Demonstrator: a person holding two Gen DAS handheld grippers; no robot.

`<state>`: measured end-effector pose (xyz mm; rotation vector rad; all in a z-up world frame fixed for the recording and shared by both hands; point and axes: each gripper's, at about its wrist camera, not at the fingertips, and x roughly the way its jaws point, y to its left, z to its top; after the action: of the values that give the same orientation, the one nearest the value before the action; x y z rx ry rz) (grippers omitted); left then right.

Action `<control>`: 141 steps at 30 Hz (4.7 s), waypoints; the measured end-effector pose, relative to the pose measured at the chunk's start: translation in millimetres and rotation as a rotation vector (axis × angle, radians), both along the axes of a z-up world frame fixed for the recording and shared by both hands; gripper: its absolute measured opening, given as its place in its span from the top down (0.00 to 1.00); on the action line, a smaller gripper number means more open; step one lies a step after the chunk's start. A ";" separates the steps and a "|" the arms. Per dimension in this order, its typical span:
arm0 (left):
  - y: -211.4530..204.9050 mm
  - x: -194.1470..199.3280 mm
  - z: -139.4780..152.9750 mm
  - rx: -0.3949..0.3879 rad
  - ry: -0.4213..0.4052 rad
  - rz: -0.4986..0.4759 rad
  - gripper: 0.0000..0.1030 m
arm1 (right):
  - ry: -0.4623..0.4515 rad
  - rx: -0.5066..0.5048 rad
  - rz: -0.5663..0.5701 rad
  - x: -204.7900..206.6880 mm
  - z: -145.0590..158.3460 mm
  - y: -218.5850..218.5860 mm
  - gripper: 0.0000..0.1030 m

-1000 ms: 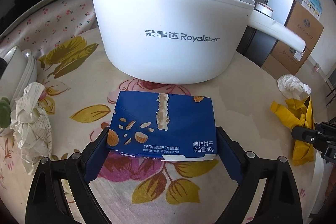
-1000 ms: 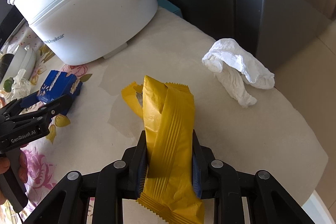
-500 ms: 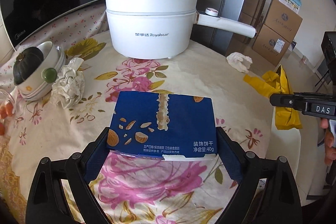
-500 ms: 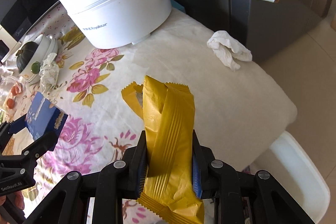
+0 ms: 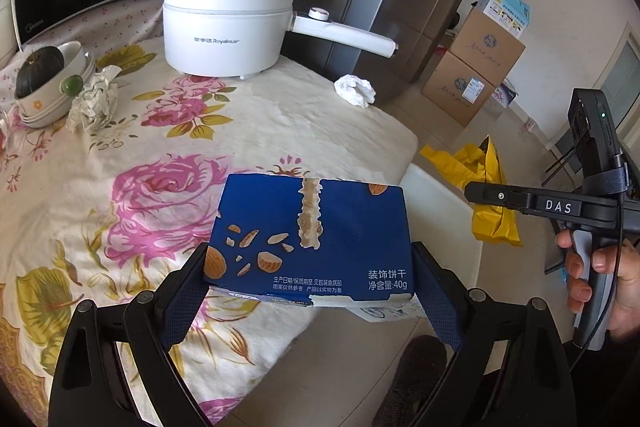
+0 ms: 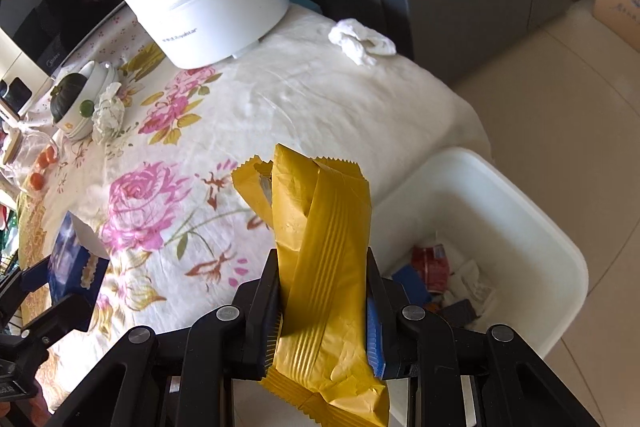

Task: Collect trash
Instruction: 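Carry the yellow wrapper and blue biscuit box toward the bin, then open both tools over the bin, dropping the wrapper and biscuit box, then move both open tools back over the table toward the tissues, then grasp the white tissue with the right tool while the left tool grasps the beige crumpled paper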

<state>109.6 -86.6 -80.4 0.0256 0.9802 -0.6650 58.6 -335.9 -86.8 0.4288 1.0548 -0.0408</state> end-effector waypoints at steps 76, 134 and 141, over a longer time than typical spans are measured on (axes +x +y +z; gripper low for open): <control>26.9 14.0 -11.9 0.163 -0.105 0.139 0.01 | 0.041 -0.088 -0.131 31.5 -15.2 -15.1 0.19; 132.2 281.0 -91.2 0.019 -0.039 0.531 0.66 | -0.182 -0.218 0.103 221.1 -55.1 3.3 0.88; 131.8 237.2 -79.1 0.010 -0.004 0.465 0.70 | -0.172 -0.190 0.117 200.5 -35.8 13.5 0.88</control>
<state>346.8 45.1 -159.5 -0.1877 0.9423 -0.2318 259.1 -322.5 -122.6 0.1945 0.8955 0.0005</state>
